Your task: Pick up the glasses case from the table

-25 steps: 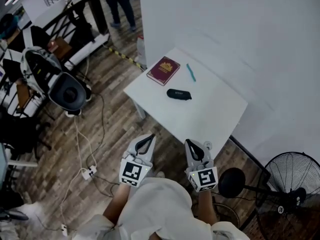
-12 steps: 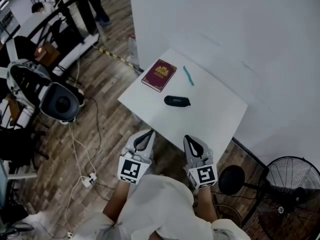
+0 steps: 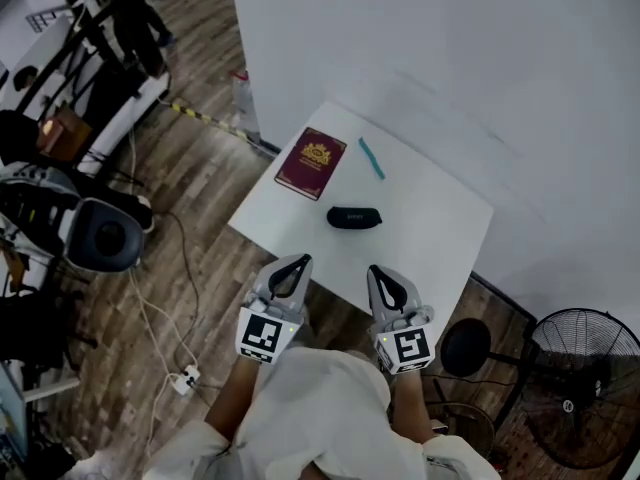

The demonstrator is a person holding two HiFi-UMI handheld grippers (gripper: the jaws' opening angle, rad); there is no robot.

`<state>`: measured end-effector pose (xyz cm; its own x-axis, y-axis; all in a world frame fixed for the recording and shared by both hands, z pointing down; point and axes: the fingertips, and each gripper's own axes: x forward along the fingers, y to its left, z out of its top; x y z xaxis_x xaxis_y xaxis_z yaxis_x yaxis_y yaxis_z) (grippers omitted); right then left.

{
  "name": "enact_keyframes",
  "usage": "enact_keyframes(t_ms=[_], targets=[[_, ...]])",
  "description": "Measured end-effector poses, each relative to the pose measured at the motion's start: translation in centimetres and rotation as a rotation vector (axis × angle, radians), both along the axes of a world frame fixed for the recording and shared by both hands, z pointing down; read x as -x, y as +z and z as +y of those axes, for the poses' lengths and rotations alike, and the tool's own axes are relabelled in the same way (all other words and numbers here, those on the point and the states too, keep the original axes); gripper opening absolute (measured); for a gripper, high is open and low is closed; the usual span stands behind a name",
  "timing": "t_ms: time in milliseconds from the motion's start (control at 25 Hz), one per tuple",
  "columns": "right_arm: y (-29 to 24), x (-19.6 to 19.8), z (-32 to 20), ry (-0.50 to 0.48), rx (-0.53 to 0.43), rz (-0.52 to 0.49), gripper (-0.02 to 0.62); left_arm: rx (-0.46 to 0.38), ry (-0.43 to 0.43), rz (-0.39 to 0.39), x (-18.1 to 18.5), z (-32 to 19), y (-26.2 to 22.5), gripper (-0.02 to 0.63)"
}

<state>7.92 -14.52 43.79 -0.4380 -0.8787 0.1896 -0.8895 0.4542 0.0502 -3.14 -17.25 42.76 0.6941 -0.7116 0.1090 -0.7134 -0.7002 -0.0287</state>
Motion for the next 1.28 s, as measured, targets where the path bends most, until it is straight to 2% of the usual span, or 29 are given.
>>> enact_keyframes(t_ms=[200, 400, 720, 1280], targets=[[0.6, 0.3, -1.8, 0.047, 0.018, 0.023, 0.003, 0.047, 0.035, 0.011, 0.6, -1.9, 1.5, 0.017], [2.1, 0.6, -3.2, 0.052, 0.066, 0.043, 0.003, 0.077, 0.048, 0.03, 1.1, -3.3, 2.6, 0.018], [3.7, 1.5, -5.6, 0.012, 0.095, 0.074, 0.003, 0.131, 0.038, 0.038, 1.6, -5.0, 4.9, 0.017], [8.4, -0.6, -11.4, -0.075, 0.171, 0.161, 0.005, 0.224, 0.075, -0.018, -2.0, -9.1, 9.3, 0.018]])
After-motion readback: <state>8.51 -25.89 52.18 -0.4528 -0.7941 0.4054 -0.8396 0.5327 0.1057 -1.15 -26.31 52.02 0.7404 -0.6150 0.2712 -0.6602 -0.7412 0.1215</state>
